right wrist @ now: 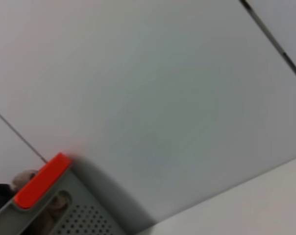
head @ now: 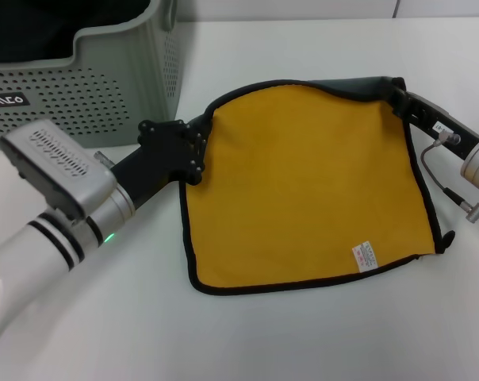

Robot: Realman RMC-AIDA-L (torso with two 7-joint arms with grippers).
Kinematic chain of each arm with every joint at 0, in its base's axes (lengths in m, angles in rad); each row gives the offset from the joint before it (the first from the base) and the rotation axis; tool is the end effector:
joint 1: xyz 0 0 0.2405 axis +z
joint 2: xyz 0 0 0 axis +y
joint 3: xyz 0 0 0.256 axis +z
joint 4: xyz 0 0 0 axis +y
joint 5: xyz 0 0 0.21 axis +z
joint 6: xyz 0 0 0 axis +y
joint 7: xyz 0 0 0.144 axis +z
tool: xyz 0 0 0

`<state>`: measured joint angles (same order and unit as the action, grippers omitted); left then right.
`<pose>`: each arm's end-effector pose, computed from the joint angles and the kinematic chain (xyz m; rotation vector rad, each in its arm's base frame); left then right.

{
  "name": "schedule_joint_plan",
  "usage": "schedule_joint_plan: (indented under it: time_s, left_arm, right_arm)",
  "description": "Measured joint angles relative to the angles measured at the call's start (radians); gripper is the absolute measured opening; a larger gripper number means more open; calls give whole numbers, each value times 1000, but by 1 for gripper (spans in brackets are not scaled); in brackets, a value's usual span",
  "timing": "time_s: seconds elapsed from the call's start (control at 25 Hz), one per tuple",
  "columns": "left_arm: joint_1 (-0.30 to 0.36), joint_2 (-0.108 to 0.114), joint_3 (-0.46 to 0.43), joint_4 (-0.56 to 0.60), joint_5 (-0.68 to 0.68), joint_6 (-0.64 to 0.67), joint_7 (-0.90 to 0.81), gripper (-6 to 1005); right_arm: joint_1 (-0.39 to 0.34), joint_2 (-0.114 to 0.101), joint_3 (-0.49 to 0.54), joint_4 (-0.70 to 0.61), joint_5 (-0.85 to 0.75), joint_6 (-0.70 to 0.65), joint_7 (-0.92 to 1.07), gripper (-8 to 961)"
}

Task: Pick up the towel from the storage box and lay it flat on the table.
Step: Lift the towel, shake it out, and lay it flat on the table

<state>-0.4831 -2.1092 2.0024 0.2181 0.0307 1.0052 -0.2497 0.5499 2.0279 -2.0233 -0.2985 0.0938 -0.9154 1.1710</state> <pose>-0.2764 0.3286 -0.0889 -2.1753 -0.3090 -0.6146 0.2647 0.3747 -0.0517 -1.8853 1.2616 1.1240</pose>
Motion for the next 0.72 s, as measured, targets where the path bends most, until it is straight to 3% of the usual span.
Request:
schedule_joint_plan:
  time_s: [0.72]
  left_arm:
    - [-13, 0, 35, 20, 4, -73, 5, 27]
  right_arm:
    - [-7, 0, -11, -4, 6, 88, 26, 114]
